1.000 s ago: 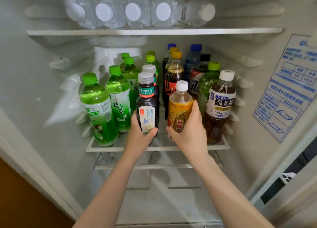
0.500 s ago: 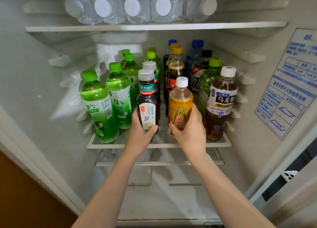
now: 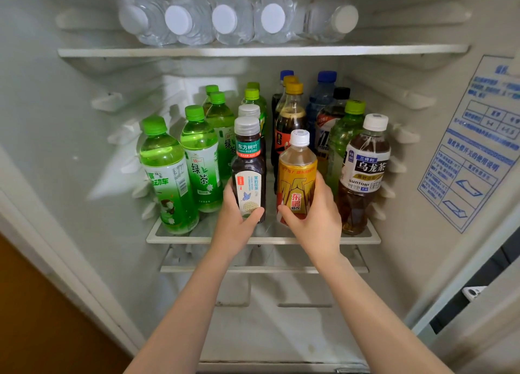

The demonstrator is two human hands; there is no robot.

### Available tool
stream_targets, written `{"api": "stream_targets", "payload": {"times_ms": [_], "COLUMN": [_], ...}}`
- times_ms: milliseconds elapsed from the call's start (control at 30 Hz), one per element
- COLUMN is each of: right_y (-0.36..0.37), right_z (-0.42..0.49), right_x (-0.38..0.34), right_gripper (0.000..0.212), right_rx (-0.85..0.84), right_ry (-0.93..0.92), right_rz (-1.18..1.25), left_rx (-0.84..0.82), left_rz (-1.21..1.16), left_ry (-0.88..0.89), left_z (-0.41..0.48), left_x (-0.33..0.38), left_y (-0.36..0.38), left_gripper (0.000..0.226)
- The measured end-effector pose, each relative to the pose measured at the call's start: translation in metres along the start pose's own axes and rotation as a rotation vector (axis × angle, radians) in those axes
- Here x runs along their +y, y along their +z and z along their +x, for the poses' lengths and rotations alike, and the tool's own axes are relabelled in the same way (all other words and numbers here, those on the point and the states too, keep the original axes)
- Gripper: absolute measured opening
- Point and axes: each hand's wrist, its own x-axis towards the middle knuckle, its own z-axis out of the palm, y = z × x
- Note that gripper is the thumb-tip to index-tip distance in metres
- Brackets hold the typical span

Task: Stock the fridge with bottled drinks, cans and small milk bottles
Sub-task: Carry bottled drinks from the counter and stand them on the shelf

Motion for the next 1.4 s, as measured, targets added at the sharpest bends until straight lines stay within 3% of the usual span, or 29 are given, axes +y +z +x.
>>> {"api": "stream_targets", "payload": {"times_ms": [400, 900, 1100, 1233, 1333, 1400], "right_y": [0.008, 0.011, -0.01, -0.036, -0.048, -0.052], "right_z": [-0.004, -0.008, -0.024, -0.01, 0.0, 0.007], "right_x": [0.01, 0.009, -0.004, -0.013, -0.023, -0.033], "right_gripper": [0.09, 0.096, 0.055, 0.043, 0.035, 0.028], "right_rx": [0.005, -0.019, 0.255, 0.44, 0.486, 0.466], "right_ry": [-0.081, -0.022, -0.146, -0.132, -0.162, -0.211], "right_rz": [0.07, 0.055, 0.118, 0.16, 0.197, 0.196], "left_rx": [-0.007, -0.002, 0.044, 0.061, 0.163, 0.263], "left_rz": [-0.029, -0.038, -0.067, -0.086, -0.089, -0.067], "left_ry": [0.003, 0.028, 0.024, 0.013, 0.037, 0.162], "left_z": [0.002, 0.001, -0.003, -0.003, -0.008, -0.01], "left_x": [-0.002, 0.003, 0.002, 0.0, 0.004, 0.014], "left_y": [0.001, -0.002, -0.002, -0.002, -0.003, -0.008], "left_gripper": [0.081, 0.08, 0.08, 0.074, 0.069, 0.062]}}
